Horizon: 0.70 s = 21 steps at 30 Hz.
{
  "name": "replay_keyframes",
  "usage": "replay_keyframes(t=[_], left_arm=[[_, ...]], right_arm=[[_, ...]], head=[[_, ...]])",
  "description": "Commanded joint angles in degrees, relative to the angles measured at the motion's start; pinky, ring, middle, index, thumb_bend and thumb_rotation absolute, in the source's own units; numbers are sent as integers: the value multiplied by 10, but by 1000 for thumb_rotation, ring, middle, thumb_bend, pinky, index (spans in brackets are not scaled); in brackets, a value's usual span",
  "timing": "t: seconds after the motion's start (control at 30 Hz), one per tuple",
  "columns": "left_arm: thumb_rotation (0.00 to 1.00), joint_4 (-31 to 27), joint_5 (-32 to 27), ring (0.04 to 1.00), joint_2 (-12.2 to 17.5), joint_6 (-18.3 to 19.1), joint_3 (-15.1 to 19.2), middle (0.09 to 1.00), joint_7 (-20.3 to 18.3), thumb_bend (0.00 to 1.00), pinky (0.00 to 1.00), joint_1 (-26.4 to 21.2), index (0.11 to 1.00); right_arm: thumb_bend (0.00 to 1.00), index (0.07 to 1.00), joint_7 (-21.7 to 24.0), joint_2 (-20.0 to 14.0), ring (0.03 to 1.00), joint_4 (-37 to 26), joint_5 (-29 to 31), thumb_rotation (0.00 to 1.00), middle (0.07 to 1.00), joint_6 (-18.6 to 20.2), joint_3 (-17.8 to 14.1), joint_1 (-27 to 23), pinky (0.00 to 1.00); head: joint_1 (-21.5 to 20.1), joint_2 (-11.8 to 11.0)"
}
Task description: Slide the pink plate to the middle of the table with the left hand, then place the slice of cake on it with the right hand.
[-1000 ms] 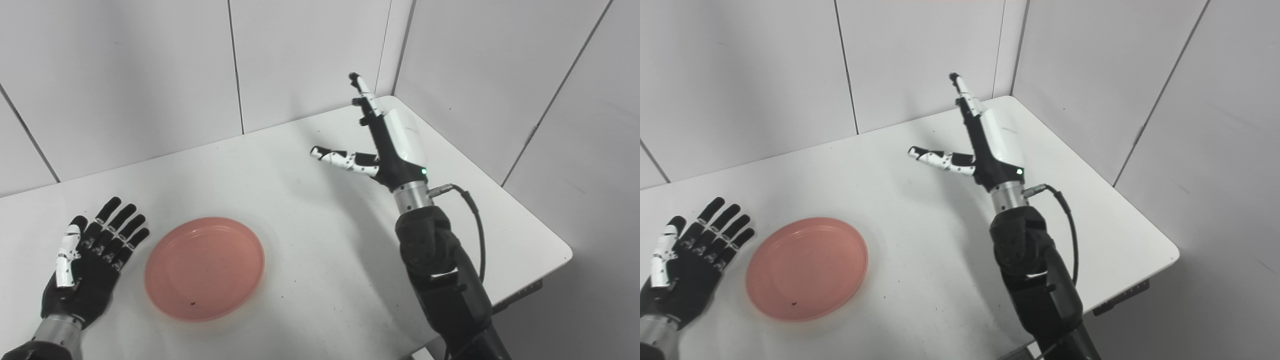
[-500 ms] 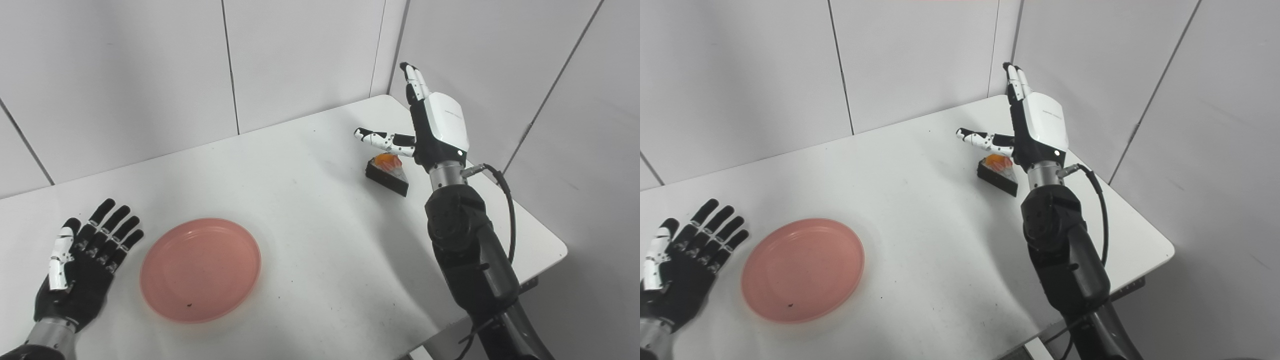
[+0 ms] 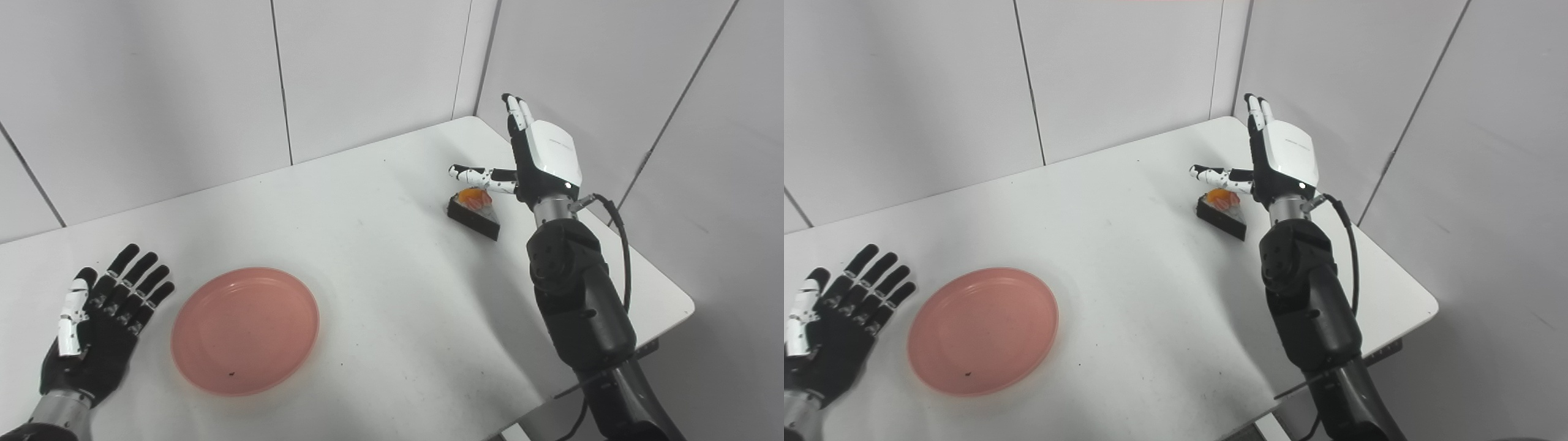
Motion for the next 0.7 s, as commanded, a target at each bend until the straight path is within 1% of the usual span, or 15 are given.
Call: replay_keyframes(t=[0.0, 0.17, 0.33, 0.47, 0.57, 0.67], left_arm=[[1000, 31, 15, 876, 11, 29, -1, 884, 19, 411, 869, 30, 871], [1000, 30, 14, 876, 12, 29, 0, 885, 17, 414, 871, 30, 873], [1000, 26, 12, 875, 12, 32, 2, 882, 19, 412, 872, 31, 869], [1000, 23, 13, 874, 13, 33, 2, 882, 19, 413, 875, 33, 868], [1000, 20, 13, 873, 13, 34, 1, 879, 20, 412, 873, 33, 867], [1000, 24, 12, 875, 14, 32, 1, 880, 17, 415, 874, 32, 867]], right_arm=[[926, 980, 4, -17, 872, -2, -12, 602, 991, 2, -3, -26, 595], [933, 990, 16, -19, 888, 30, -22, 620, 998, 2, 6, -36, 606], [965, 991, 24, -25, 899, 69, -23, 642, 1000, 2, 16, -48, 634], [963, 987, 27, -29, 900, 89, -22, 633, 994, 1, 26, -54, 645], [966, 980, 26, -31, 889, 107, -23, 627, 988, 1, 39, -60, 627], [969, 978, 24, -31, 851, 122, -25, 629, 983, 2, 48, -67, 599]], head=[[1, 0], [1, 2], [1, 6], [2, 8], [2, 8], [2, 8]])
